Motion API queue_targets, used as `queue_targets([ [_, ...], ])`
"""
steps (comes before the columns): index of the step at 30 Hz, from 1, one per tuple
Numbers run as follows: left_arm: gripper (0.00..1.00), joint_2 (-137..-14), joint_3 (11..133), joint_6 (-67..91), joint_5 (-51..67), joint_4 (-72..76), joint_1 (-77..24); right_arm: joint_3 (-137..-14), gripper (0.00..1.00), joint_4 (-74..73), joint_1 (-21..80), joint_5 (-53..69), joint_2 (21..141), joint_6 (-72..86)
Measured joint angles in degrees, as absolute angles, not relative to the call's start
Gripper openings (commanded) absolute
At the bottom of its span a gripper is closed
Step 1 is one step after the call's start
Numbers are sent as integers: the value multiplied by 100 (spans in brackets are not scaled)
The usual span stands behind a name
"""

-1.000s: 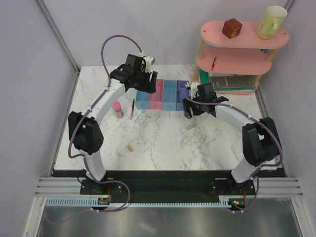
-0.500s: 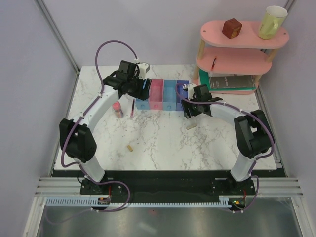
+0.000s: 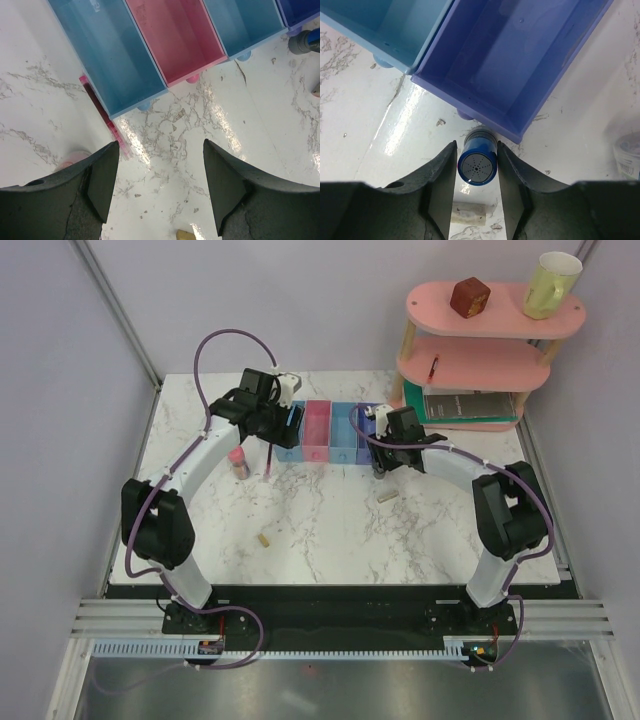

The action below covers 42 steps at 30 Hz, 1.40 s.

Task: Sort the stationery into containers
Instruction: Pick up the stationery from the center of the board.

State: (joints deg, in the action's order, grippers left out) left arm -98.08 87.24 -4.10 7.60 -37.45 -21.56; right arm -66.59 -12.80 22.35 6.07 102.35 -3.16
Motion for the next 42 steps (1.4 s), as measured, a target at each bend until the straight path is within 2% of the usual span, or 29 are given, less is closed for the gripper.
queue_targets([
  [8,75,-9808,8680,-410,764,-3719,-2121,-6646,32,-1304,2342,552,10202,-325],
  [9,75,-9808,8680,-408,764,-3712,-2121,-6646,26,-1326,2346,550,10193,-329],
  [15,75,-9800,8652,-408,773,-3699,-2106,-6646,11,-1505,2392,495,10062,-381],
  [24,75,-9682,8285,-410,718,-3601,-2091,-6689,8,-2171,2746,572,9417,-838],
  [33,75,-9607,7950,-410,436,-3527,-1863,-7566,8,-2816,2888,666,9242,-1135],
  [37,75,-9400,7765,-416,392,-3489,-1806,-8152,7,-2923,2919,661,9386,-1234],
  [42,75,-9030,7529,-506,355,-3417,-1806,-9209,7,-2875,2958,661,10121,-1315],
])
